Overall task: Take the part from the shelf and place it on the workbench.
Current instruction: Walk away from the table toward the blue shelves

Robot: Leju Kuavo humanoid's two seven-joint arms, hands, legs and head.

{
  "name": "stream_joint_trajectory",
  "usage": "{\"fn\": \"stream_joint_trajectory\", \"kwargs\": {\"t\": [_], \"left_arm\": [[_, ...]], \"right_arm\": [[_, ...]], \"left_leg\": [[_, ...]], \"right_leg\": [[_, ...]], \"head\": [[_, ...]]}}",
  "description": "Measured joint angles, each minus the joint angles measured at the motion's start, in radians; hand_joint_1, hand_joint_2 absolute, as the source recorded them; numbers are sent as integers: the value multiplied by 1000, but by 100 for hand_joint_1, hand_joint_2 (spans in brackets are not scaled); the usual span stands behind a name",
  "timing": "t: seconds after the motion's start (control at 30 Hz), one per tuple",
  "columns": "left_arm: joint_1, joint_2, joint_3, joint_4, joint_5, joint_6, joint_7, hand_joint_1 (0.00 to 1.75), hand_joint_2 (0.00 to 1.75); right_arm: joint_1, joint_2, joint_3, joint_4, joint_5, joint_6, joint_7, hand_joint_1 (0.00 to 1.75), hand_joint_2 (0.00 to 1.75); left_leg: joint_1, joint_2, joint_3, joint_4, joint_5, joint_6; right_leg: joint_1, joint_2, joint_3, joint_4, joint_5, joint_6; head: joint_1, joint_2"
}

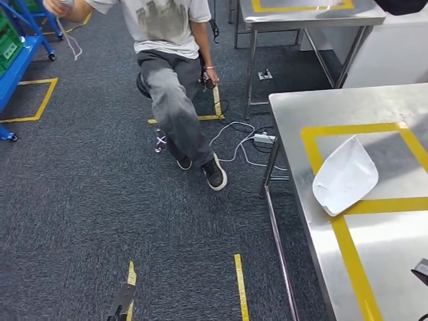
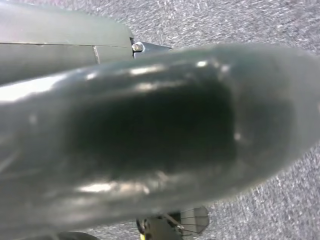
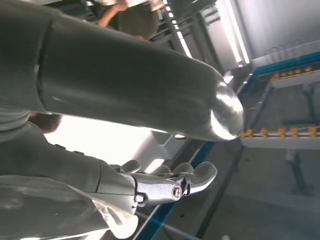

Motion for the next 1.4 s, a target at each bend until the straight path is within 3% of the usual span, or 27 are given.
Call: {"fn": "stream_joint_trajectory", "kwargs": {"t": [0.03, 0.1, 0.17, 0.23, 0.3, 0.33, 0.37, 0.4, 0.47, 0.53, 0.6, 0.67, 0.73, 0.77, 0.83, 0.87, 0.9, 0.97, 1.03, 1.1, 1.13, 1.2, 1.27, 1.3, 1.33, 1.37, 1.4], "left_arm": [[-1, 1, 0, 0, 0, 0, 0, 0, 0], [-1, 2, 0, 0, 0, 0, 4, 0, 0], [-1, 4, -1, 0, 0, 0, 8, 0, 0], [-4, 4, -3, 0, 0, -2, 10, 0, 0], [-3, 4, -8, 0, -4, -8, 15, 0, 0], [-1, 4, -10, 0, -6, -11, 17, 0, 0], [0, 4, -13, 0, -8, -12, 18, 0, 0], [1, 4, -16, 0, -10, -12, 18, 0, 0], [0, 4, -22, 0, -13, -13, 16, 0, 0], [0, 4, -25, 0, -14, -13, 14, 0, 0], [4, 5, -26, 0, -14, -15, 14, 0, 0], [8, 6, -27, 0, -14, -15, 14, 0, 0], [8, 5, -30, 0, -14, -15, 14, 0, 0], [8, 5, -32, 0, -14, -15, 14, 0, 0], [11, 5, -34, 0, -14, -16, 14, 0, 0], [13, 5, -34, 0, -14, -16, 14, 0, 0], [14, 5, -35, 0, -14, -17, 14, 0, 0], [14, 6, -37, 0, -14, -17, 14, 0, 0], [13, 6, -40, 0, -14, -18, 14, 0, 0], [15, 7, -43, 0, -14, -19, 15, 0, 0], [17, 7, -44, 0, -15, -21, 16, 0, 0], [16, 8, -48, 0, -17, -26, 23, 0, 0], [14, 7, -50, 0, -18, -31, 31, 0, 0], [14, 8, -50, 0, -19, -32, 33, 0, 0], [15, 8, -50, 0, -19, -33, 33, 0, 0], [16, 9, -50, 0, -19, -33, 33, 0, 0], [17, 10, -50, 0, -19, -33, 33, 0, 0]], "right_arm": [[0, 1, 0, 0, -1, 0, -2, 0, 0], [-2, 3, 0, 0, -4, 0, -5, 0, 0], [-2, 3, -1, -2, -9, -1, -8, 0, 0], [1, 5, -4, -1, -25, 3, -11, 0, 0], [3, 9, -6, 0, -60, 18, -14, 0, 0], [3, 11, -6, 0, -80, 28, -17, 0, 0], [2, 13, -7, 0, -97, 38, -19, 0, 0], [0, 15, -7, 0, -108, 45, -20, 0, 0], [-2, 18, -9, 0, -124, 58, -23, 0, 0], [-3, 23, -10, 0, -140, 74, -25, 0, 0], [-4, 28, -11, -1, -159, 90, -27, 0, 0], [-6, 33, -14, -3, -178, 105, -33, 0, 0], [-4, 39, -19, -6, -195, 121, -42, 0, 0], [-3, 43, -23, -7, -204, 128, -46, 0, 0], [-2, 49, -27, -8, -215, 141, -52, 0, 0], [-2, 52, -28, -8, -217, 144, -55, 0, 0], [-2, 54, -29, -8, -216, 147, -57, 0, 0], [-2, 58, -32, -10, -212, 149, -61, 0, 0], [0, 61, -35, -12, -209, 149, -65, 0, 0], [1, 65, -37, -17, -210, 147, -73, 0, 0], [0, 67, -39, -21, -212, 145, -79, 0, 0], [-1, 71, -44, -27, -216, 139, -94, 0, 0], [1, 77, -48, -28, -217, 134, -103, 0, 0], [2, 80, -49, -28, -217, 134, -105, 0, 0], [2, 83, -49, -28, -217, 133, -105, 0, 0], [3, 86, -49, -29, -217, 133, -106, 0, 0], [3, 89, -49, -29, -217, 133, -107, 0, 0]], "left_leg": [[-4, 7, 3, -14, -3, 3], [-1, -17, 2, -22, 1, 9], [6, -42, 8, -32, 7, 18], [11, -68, 10, -35, 10, 24], [11, -95, 9, -34, 11, 25], [11, -108, 10, -34, 11, 25], [12, -122, 10, -32, 11, 24], [13, -136, 11, -30, 10, 23], [14, -162, 6, -21, 7, 15], [15, -187, -6, -14, 9, 3], [17, -209, -15, -12, 13, -8], [15, -183, -27, 15, -6, -18], [14, -120, -71, 113, -62, -28], [16, -100, -102, 180, -93, -32], [19, -85, -137, 261, -114, -35], [20, -82, -131, 250, -97, -34], [19, -77, -106, 201, -65, -31], [11, -37, -38, 66, -8, -19], [1, -3, -6, -5, 6, -7], [-1, -16, -7, -12, 5, 1], [1, -27, -5, -17, 8, 5], [9, -50, 2, -27, 13, 15], [12, -74, 2, -30, 15, 21], [12, -86, 2, -30, 15, 22], [12, -99, 2, -29, 15, 23], [12, -112, 3, -29, 15, 23], [13, -126, 5, -27, 14, 22]], "right_leg": [[2, -11, 1, 0, -2, 4], [3, -30, 3, -2, -7, 12], [-1, 9, -8, 32, -34, 22], [-5, 76, -61, 145, -91, 29], [-6, 100, -126, 262, -126, 32], [-6, 102, -141, 277, -117, 33], [-7, 104, -135, 252, -89, 34], [-9, 111, -113, 192, -47, 34], [-18, 160, -56, 65, 8, 35], [-22, 195, -31, 17, 13, 32], [-22, 177, -29, 15, 15, 24], [-24, 150, -24, 10, 16, 13], [-22, 120, -20, 7, 15, 3], [-20, 105, -19, 7, 13, 0], [-17, 75, -18, 7, 11, -2], [-16, 62, -16, 7, 9, -2], [-15, 49, -13, 7, 7, -2], [-11, 26, -5, 8, 1, 2], [-6, 5, -1, 7, -4, 9], [-4, -17, 4, 3, -7, 17], [-5, -13, 6, 5, -12, 23], [-8, 35, -14, 53, -46, 32], [-10, 90, -78, 179, -106, 35], [-11, 99, -114, 242, -127, 36], [-11, 102, -137, 277, -130, 37], [-12, 103, -142, 275, -112, 38], [-13, 106, -128, 233, -75, 38]], "head": [[0, 0], [0, 0], [3, 0], [9, 0], [11, 0], [11, 0], [10, 0], [10, 0], [11, 0], [12, 0], [13, 0], [7, 0], [-1, 0], [-4, 0], [-4, 0], [-4, 0], [-4, 0], [-4, 0], [-3, 0], [-3, 0], [-3, 0], [1, 0], [5, 0], [5, 0], [5, 0], [5, 0], [5, 0]]}}
